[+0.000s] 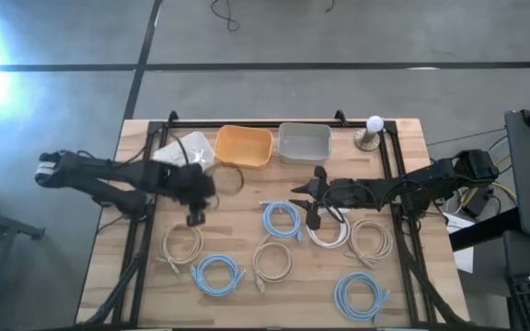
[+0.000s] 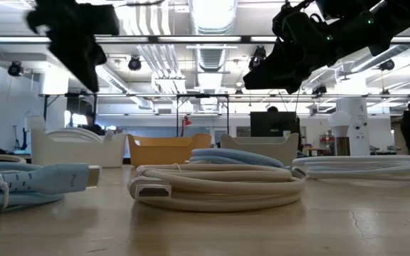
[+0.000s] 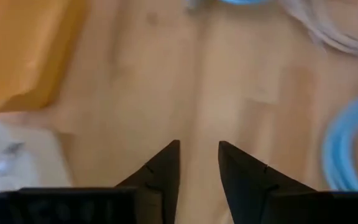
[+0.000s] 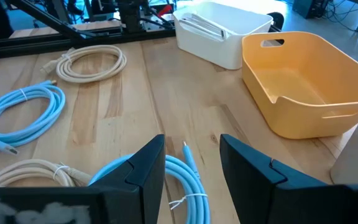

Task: Pick & Place USB Port
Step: Put the left brown display cable into the yellow bin

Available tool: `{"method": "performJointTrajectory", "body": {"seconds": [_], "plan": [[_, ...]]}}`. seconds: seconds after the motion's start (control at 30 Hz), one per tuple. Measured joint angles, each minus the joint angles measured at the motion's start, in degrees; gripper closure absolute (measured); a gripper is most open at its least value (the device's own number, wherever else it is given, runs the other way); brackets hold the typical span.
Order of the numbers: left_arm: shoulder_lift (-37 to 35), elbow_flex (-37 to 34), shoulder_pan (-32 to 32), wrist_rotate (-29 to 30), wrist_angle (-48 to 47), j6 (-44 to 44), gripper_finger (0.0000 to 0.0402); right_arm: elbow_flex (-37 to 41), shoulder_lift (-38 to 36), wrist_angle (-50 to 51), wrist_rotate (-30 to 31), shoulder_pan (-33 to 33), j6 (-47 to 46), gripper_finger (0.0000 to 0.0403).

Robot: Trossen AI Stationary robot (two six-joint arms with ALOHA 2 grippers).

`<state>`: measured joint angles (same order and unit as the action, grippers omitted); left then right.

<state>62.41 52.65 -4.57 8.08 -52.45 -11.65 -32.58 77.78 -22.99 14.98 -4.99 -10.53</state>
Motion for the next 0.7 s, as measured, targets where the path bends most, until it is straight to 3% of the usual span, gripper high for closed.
{"method": "performJointTrajectory", "body": {"seconds": [0.33,0.5,0.7], "plan": [[0.1,-9.3,-20.1,1.8,-0.3,-18.7,0.0287,0.0,0.0,0.0,0.0,0.0,0.0,0.0252],[0.1,-14.5,-22.8,4.0,-0.4,-26.7,0.0287,0.0,0.0,0.0,0.0,0.0,0.0,0.0252],[0.1,-20.1,-22.8,4.1,0.0,-27.6,0.0287,0.0,0.0,0.0,0.0,0.0,0.0,0.0252]]}}
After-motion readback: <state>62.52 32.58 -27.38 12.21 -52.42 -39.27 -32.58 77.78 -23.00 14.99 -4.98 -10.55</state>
